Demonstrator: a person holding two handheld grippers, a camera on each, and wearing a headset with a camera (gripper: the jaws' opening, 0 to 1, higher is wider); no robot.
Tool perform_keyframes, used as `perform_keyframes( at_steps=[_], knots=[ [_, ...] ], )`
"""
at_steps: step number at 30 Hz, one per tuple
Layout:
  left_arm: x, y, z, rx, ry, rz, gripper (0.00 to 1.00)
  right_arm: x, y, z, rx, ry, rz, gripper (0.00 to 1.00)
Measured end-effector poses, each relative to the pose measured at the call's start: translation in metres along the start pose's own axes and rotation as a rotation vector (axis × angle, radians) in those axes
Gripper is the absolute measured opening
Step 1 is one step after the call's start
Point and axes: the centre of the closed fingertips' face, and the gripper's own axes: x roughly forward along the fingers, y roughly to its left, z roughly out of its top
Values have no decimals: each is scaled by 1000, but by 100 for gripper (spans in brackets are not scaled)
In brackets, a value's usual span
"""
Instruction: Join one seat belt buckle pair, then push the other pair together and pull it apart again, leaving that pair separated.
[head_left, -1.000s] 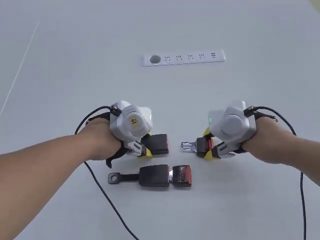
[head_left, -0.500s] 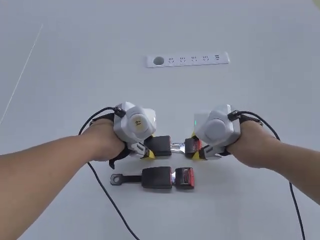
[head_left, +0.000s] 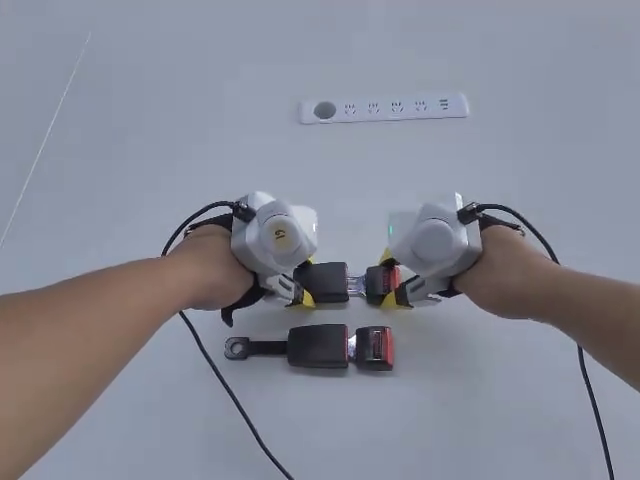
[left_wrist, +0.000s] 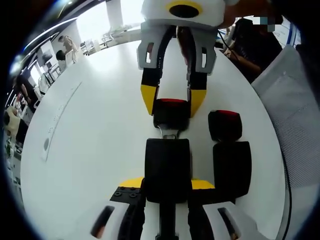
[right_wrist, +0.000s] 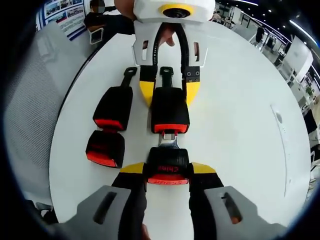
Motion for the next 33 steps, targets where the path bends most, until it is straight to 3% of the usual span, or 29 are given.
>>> perform_keyframes(
  at_steps=[28, 33],
  knots=[
    [1, 0, 1, 14, -11, -16, 31, 2, -4, 6, -41, 27, 12, 28],
    [1, -1, 1, 12, -12, -16, 31, 6, -3, 15, -24, 7, 14, 28]
  ],
)
